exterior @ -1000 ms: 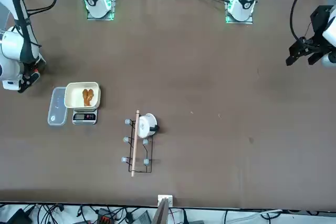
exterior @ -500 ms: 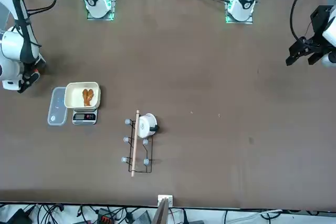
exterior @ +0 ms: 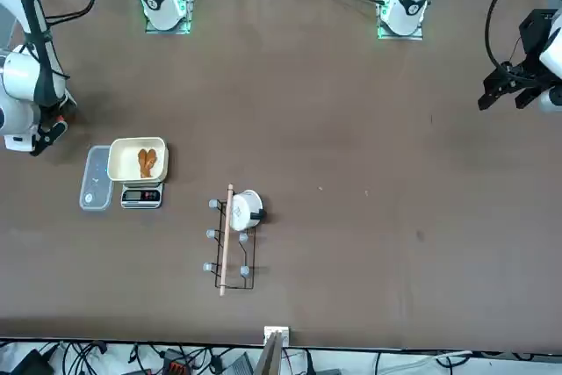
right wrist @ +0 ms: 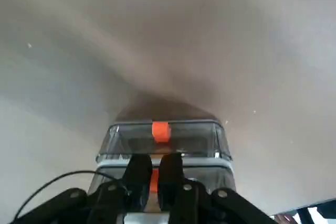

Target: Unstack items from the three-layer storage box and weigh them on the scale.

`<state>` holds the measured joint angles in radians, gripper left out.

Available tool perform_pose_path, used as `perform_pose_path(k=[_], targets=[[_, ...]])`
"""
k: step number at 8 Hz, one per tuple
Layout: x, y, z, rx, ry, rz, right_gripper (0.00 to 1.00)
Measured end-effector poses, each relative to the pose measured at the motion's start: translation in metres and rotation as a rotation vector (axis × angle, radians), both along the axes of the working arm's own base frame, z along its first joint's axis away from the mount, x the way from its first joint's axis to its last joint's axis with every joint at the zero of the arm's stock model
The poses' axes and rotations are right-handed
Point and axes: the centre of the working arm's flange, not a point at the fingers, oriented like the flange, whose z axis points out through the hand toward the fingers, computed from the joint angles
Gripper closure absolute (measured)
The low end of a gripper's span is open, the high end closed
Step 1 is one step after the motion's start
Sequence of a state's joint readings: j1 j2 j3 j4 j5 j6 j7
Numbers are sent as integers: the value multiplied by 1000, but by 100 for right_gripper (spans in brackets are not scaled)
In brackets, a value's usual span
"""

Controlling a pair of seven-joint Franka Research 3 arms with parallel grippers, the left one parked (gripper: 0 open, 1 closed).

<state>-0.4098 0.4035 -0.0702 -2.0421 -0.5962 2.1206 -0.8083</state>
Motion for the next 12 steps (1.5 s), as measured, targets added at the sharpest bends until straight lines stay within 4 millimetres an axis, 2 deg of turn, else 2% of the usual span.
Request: perform_pose_path(k=[7,12], targets=[[47,76,8,-16,-66,64,88],[57,84,9,-5,-85,54,88]])
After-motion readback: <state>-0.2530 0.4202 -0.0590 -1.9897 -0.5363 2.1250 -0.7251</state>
